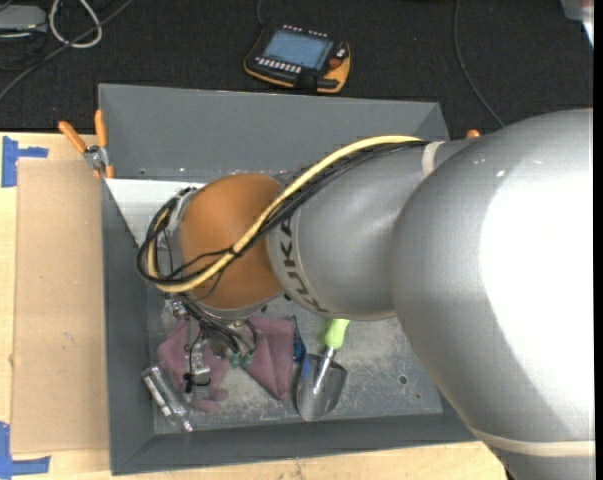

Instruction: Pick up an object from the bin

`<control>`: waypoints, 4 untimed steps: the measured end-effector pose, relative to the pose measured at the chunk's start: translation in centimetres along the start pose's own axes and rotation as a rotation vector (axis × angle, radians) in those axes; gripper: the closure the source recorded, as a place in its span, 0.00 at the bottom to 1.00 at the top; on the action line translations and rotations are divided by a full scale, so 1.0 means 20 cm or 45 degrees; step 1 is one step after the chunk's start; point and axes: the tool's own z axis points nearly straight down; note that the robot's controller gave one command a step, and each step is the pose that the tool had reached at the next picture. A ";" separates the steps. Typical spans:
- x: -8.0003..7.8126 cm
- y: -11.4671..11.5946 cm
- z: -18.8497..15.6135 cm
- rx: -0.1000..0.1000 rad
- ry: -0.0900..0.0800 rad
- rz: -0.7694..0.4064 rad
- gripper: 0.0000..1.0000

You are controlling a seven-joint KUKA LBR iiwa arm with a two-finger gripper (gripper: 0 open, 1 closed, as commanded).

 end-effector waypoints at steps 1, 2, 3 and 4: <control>0.04 -0.02 0.06 0.001 0.006 -0.023 0.00; 0.13 -0.21 0.14 0.000 0.007 -0.131 0.00; 0.16 -0.08 0.18 -0.004 0.006 -0.683 1.00; 0.16 -0.08 0.18 -0.005 0.006 -0.682 1.00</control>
Offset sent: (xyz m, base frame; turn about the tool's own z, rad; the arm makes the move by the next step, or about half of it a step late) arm -0.0168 -0.0453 -0.0266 -0.1052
